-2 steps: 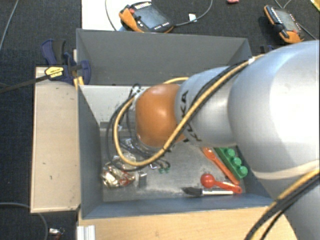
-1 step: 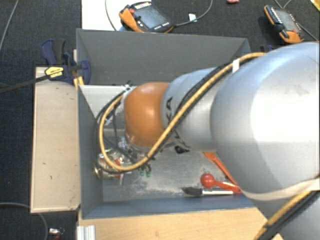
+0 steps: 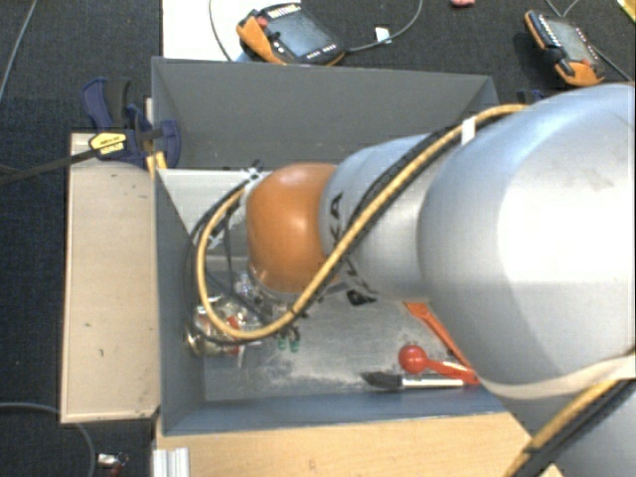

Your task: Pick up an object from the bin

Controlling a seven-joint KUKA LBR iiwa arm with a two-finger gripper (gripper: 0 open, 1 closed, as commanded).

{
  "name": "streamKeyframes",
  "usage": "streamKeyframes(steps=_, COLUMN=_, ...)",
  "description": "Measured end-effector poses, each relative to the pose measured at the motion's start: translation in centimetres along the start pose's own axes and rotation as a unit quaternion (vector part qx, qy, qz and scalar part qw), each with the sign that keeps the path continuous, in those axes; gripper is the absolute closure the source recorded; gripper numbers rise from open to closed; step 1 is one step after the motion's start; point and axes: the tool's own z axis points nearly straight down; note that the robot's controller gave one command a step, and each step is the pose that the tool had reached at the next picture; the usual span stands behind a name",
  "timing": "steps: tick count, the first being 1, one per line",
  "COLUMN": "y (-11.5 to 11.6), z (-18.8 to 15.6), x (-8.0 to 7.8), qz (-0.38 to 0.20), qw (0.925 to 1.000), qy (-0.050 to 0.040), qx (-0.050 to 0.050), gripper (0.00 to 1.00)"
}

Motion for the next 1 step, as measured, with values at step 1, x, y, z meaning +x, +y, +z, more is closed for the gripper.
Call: streamKeyframes(steps=1, y=-0.83, z=-9.02, x=0.51, qz=0.001, qw=1.0, qy=-0.0027, qx=-0.001, gripper=1.0)
